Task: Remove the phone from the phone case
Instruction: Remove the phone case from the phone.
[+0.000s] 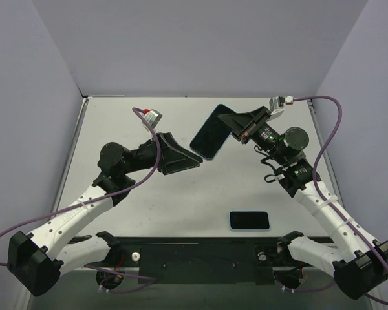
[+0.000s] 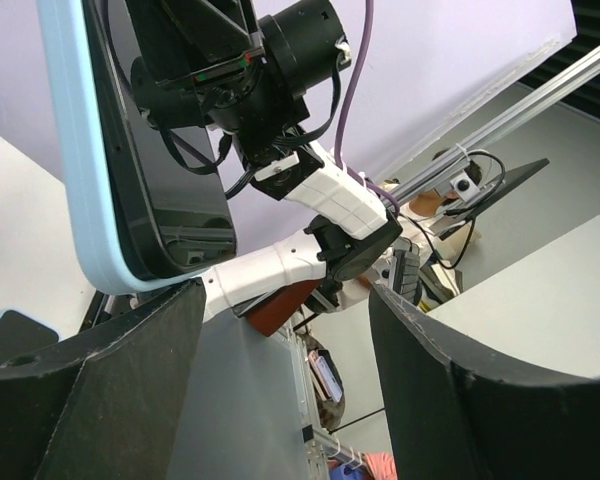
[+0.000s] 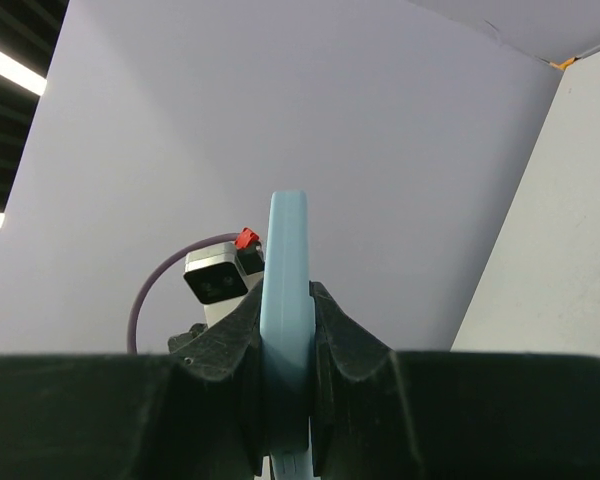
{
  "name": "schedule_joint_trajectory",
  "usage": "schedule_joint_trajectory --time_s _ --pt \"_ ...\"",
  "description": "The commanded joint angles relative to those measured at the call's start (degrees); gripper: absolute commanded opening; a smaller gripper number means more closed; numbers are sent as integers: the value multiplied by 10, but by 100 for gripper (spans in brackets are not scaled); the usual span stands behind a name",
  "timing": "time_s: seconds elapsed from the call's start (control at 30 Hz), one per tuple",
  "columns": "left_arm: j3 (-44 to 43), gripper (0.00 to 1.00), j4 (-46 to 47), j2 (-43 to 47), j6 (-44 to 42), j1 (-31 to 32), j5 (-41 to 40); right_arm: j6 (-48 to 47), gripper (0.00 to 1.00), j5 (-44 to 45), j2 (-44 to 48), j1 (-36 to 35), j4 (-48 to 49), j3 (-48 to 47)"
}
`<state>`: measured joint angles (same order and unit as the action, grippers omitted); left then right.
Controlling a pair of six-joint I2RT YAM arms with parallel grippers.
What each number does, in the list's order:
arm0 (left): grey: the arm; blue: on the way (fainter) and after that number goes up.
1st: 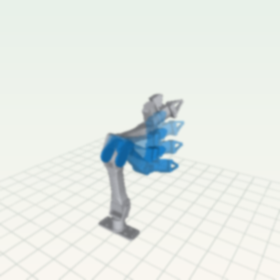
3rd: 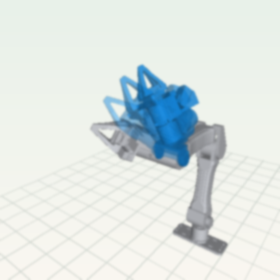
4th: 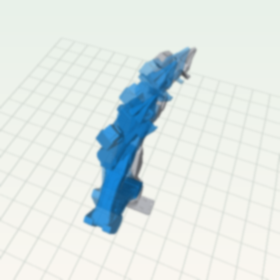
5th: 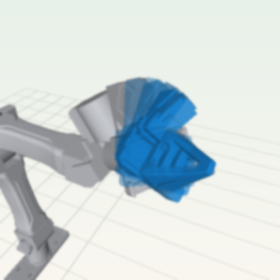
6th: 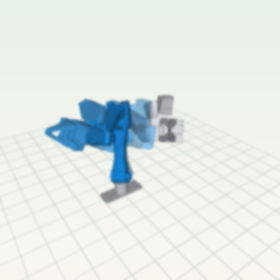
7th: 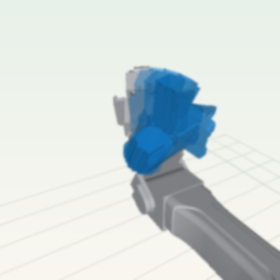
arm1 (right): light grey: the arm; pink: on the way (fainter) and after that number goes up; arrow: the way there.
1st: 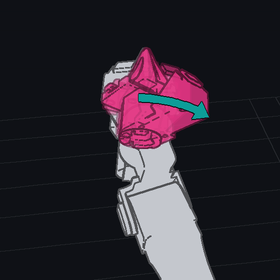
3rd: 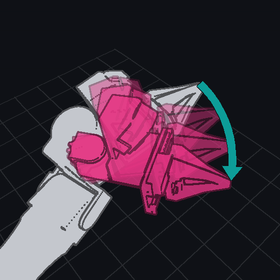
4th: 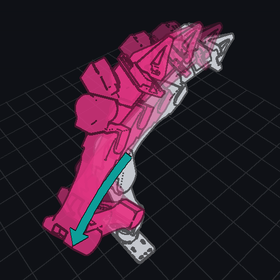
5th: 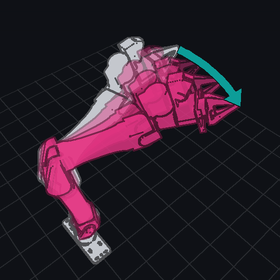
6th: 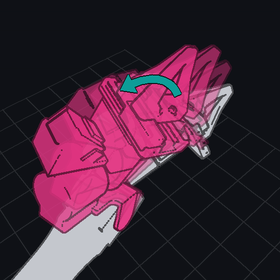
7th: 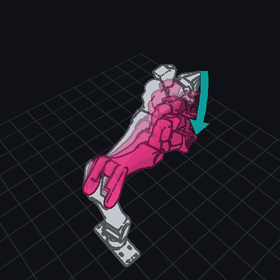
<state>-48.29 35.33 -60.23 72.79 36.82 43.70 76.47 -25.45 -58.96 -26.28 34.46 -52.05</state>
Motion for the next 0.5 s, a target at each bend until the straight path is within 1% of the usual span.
schedule_joint_trajectory --time_s 0.0,0.2,0.3,0.47 --pt "7 77 55 20 12 2 6 -5 0 4 12 -3 55 -9" --pt "-13 78 41 9 4 2 2 5 0 3 8 -5 80 -3" --pt "-13 77 59 -5 9 2 -4 -8 0 3 17 -7 58 -5" --pt "-4 77 97 -22 30 1 -15 -11 0 0 19 -10 56 -6"
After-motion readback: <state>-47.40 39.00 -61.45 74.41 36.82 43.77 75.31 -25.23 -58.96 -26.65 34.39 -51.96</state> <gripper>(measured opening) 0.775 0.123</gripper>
